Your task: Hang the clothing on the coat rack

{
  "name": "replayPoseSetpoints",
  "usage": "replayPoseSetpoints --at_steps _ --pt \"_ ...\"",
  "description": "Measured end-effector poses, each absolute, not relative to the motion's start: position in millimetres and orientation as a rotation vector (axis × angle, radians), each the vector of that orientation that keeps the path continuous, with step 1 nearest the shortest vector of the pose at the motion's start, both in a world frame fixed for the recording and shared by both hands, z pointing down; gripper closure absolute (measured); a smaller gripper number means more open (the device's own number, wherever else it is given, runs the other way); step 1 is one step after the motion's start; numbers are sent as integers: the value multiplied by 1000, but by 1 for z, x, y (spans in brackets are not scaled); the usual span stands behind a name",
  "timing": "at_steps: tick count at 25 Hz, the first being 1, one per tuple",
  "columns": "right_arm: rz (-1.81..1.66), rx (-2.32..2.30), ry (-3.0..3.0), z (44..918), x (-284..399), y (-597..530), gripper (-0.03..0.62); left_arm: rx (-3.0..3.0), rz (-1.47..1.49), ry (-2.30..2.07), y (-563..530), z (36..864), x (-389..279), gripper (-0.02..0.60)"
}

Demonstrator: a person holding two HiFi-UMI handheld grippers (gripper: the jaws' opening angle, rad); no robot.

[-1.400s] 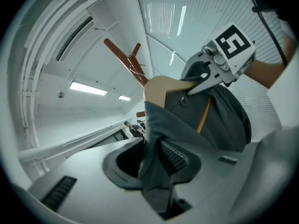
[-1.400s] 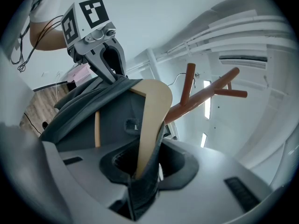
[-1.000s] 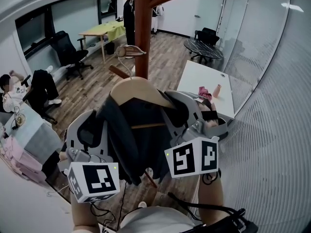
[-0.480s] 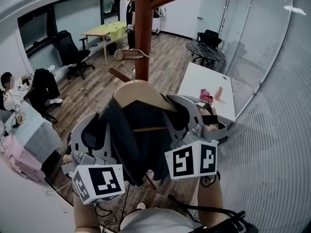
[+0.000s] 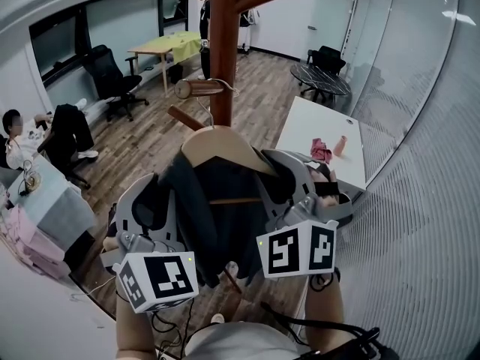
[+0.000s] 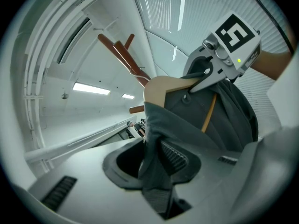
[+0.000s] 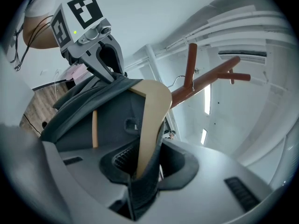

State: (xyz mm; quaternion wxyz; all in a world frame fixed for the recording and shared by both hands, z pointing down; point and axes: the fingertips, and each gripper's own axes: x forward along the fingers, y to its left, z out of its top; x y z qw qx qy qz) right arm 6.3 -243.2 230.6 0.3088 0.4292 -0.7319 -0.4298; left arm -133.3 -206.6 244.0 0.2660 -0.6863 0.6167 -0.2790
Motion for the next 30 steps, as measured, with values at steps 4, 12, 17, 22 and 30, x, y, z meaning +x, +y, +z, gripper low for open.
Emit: replayPoseSetpoints --at_steps 4,12,17,22,30 --pt "-1138 1140 -1935 231 7 -243 484 -1853 -759 1659 -209 247 -134 472" --pt "-1144 1166 -1922 231 11 -245 484 -1822 -749 1672 -216 247 -129 472" --pt "-1141 1191 -1917 229 14 -245 482 -1811 -715 1658 -218 244 -128 471" --pt "-1137 1215 -1959 227 16 -242 452 -1800 -694 1658 -217 242 -129 468" --pt "-1139 1284 -1966 221 8 -231 411 -1613 -619 1718 -204 226 -154 449"
